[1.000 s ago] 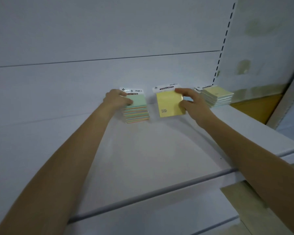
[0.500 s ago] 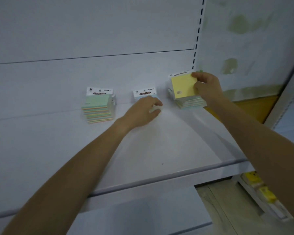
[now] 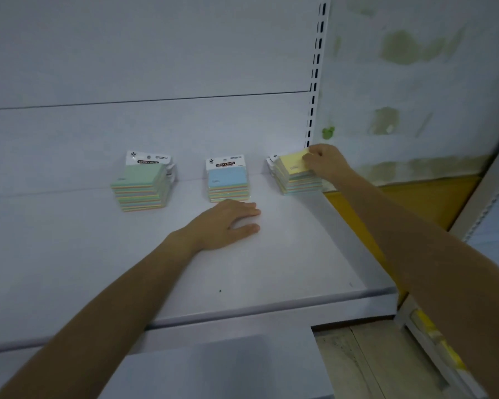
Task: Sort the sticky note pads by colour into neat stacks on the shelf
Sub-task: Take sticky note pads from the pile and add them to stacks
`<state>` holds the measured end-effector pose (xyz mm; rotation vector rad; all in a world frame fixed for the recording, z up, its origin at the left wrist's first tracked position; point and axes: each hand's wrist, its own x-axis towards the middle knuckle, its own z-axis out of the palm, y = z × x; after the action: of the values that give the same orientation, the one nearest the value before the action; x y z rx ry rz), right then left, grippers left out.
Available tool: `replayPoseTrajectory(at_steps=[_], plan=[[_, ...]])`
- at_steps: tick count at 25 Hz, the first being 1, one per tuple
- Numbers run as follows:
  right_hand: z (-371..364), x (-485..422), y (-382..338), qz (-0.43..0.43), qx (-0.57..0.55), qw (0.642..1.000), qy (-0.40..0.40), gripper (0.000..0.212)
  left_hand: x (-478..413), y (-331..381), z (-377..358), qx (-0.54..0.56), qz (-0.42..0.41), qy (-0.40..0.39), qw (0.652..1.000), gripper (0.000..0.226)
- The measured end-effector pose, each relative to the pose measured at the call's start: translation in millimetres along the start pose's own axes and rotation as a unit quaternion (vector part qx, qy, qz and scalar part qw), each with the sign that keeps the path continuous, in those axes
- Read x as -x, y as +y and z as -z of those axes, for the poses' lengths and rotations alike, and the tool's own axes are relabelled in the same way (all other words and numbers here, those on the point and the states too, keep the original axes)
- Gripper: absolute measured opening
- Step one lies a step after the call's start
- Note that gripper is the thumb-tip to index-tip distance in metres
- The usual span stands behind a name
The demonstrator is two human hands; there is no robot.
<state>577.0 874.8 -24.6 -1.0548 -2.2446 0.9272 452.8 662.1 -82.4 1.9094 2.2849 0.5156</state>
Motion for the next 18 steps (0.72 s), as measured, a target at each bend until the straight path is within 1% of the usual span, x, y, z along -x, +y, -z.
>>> replayPoseTrajectory(at_steps=[2,5,8,9,11,12,14,16,18], plan=[[-2.5,1.5,3.3,0.000,0.038,0.999,-0.021,0.040,-0.3,1.1,-0.2,0.001,-0.002,0.012,1.000,0.044],[-3.9,-1.1,6.5,0.011,0.040,0.999,-0.023,0.040,-1.1,-1.1,-1.3,0.001,0.001,0.008,1.000,0.047],[-5.6,-1.5,7.7,0.015,0.046,0.999,-0.020,0.041,0.0,-0.2,-0.8,-0.009,0.007,0.006,1.000,0.065],[-6.2,-1.7,8.0,0.013,0.052,0.999,-0.003,0.043,0.4,0.5,-0.4,-0.010,0.008,0.009,1.000,0.070],[-7.3,3.4,5.0,0.031,0.079,0.994,0.066,0.047,2.9,2.0,0.7,-0.007,0.011,0.019,1.000,0.074],[-9.2,7.8,1.0,0.063,0.093,0.988,0.102,0.048,4.8,3.4,3.2,-0.007,0.011,0.029,1.000,0.073],[-19.4,17.9,-13.2,0.161,0.117,0.970,0.141,0.047,9.5,3.7,12.9,-0.027,0.007,0.042,0.999,0.067],[-40.2,30.9,-33.9,0.269,0.139,0.944,0.134,0.049,19.3,-2.7,26.6,-0.059,0.005,0.046,0.997,0.066],[-65.6,43.6,-55.1,0.345,0.152,0.922,0.092,0.049,35.3,-14.1,41.2,-0.087,0.006,0.048,0.995,0.066]])
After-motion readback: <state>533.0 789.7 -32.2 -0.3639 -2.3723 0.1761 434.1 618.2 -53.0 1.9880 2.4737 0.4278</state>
